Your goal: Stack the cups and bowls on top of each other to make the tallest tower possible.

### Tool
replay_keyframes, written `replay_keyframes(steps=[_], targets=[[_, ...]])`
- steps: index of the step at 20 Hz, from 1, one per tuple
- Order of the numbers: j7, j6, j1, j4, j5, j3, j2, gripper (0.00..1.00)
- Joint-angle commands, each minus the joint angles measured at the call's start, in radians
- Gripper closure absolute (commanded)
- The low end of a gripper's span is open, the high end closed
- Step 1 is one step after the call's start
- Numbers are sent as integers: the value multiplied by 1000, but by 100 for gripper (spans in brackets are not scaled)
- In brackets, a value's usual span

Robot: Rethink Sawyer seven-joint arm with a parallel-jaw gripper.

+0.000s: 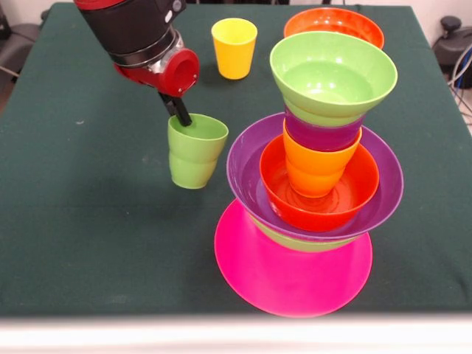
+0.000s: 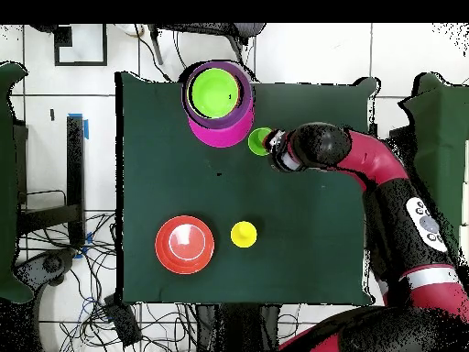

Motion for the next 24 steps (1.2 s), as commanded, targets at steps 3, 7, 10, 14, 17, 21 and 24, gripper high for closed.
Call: replay_keyframes(steps=[3, 7, 10, 14, 17, 21, 24], targets=[[-222, 200, 62, -80, -69, -33, 0, 100], [-232, 230, 74, -126, -87, -39, 25, 100], [-235, 228, 75, -124, -103, -39, 19, 100], [-247, 254, 78, -159, -114, -32, 33, 0], [-249, 265, 82, -162, -118, -35, 31, 0], [-244, 279, 87, -173, -119, -40, 29, 0], [-252, 267, 84, -184, -121, -35, 36, 0]])
